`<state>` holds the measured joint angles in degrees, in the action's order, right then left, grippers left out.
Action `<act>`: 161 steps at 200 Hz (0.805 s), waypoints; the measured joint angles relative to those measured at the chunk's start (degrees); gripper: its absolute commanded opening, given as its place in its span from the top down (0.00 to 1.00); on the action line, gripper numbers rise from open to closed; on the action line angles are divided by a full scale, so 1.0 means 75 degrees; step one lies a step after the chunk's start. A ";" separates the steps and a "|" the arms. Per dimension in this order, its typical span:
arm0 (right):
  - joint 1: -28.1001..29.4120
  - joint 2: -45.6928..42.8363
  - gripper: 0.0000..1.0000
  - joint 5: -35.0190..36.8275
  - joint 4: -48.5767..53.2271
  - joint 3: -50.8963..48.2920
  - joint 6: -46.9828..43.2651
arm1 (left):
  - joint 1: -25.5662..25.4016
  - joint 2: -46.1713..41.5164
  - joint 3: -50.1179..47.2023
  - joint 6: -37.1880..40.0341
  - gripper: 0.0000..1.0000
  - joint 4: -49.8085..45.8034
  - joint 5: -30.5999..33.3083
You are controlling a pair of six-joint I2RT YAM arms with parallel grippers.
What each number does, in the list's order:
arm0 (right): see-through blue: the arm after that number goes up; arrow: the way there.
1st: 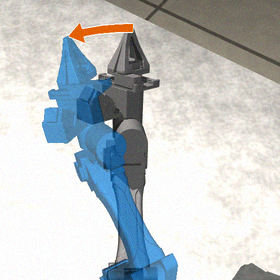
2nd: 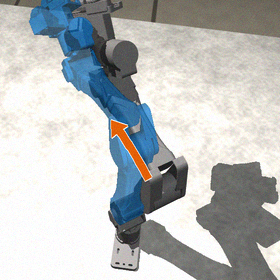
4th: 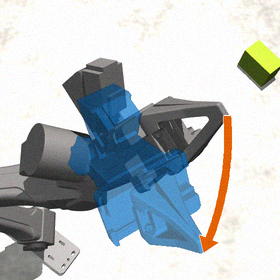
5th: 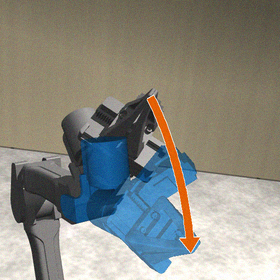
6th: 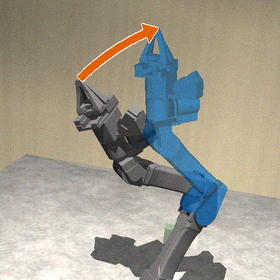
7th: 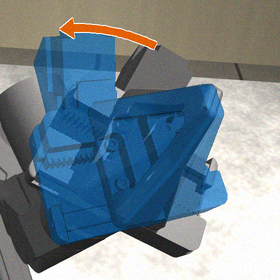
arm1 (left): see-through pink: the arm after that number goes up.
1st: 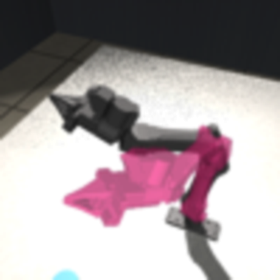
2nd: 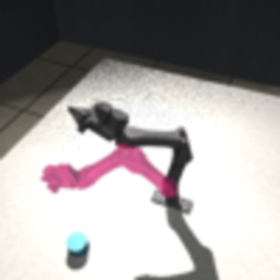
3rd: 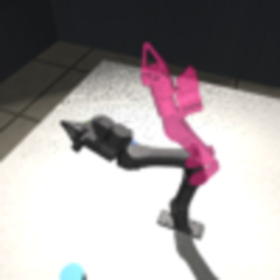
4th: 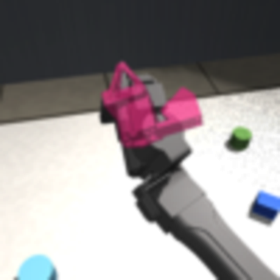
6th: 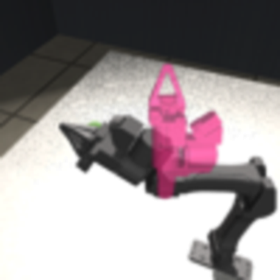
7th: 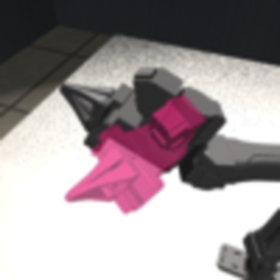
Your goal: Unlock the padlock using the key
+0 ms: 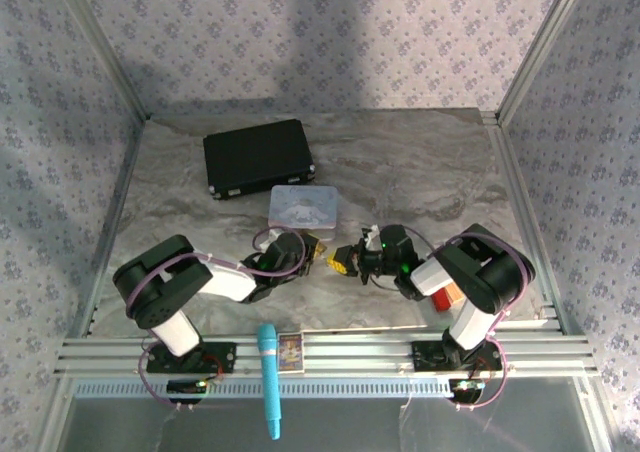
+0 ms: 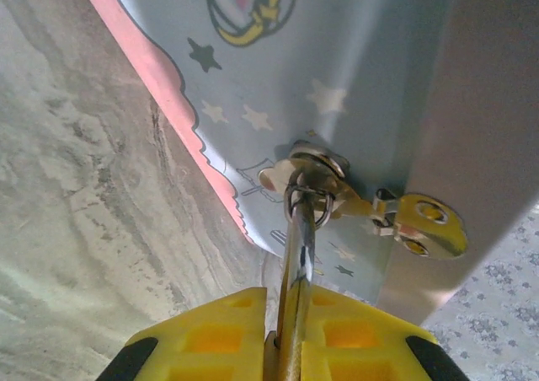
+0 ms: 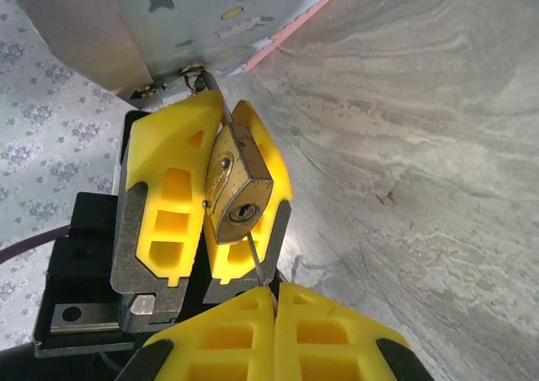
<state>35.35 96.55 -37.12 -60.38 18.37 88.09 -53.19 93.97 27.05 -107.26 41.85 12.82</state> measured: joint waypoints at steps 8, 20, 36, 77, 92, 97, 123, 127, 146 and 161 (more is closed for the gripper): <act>-0.0044 0.0000 1.00 -0.0003 0.0000 -0.0003 -0.0003 | 0.0000 0.0000 0.0000 -0.0029 0.97 0.0003 0.0003; -0.0114 0.0000 1.00 0.0000 0.0000 -0.0038 -0.0006 | 0.0003 0.0000 0.0000 -0.0047 0.98 0.0009 0.0003; -0.0210 0.0000 1.00 0.0000 -0.0023 -0.0111 -0.0003 | 0.0006 0.0000 0.0000 -0.0041 0.98 0.0000 -0.0009; -0.0332 -0.0076 1.00 -0.0006 -0.0035 -0.0146 -0.0090 | 0.0009 -0.0003 0.0000 -0.0020 0.98 -0.0003 -0.0020; -0.0323 -0.0076 1.00 -0.0009 -0.0035 -0.0143 -0.0090 | 0.0009 -0.0003 0.0000 -0.0009 0.98 -0.0006 -0.0023; -0.0315 -0.0076 1.00 -0.0012 -0.0035 -0.0134 -0.0090 | 0.0009 -0.0003 0.0000 0.0009 0.98 -0.0006 -0.0023; -0.0294 -0.0070 1.00 -0.0032 -0.0050 -0.0061 -0.0090 | 0.0009 -0.0003 0.0000 0.0015 0.99 -0.0003 -0.0023; -0.0294 -0.0067 1.00 -0.0032 -0.0055 -0.0061 -0.0087 | 0.0009 -0.0003 0.0000 0.0017 0.98 -0.0003 -0.0026; -0.0294 0.0017 1.00 -0.0064 -0.0108 -0.0052 -0.0087 | 0.0006 -0.0003 0.0000 0.0035 0.99 -0.0006 -0.0023; -0.0274 0.0096 1.00 -0.0079 -0.0105 0.0003 -0.0087 | -0.0012 -0.0003 0.0000 0.0032 0.99 -0.0003 -0.0017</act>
<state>33.30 97.27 -37.71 -61.17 18.39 87.44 -53.28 93.95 27.05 -107.02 41.82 12.69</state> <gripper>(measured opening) 0.054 0.136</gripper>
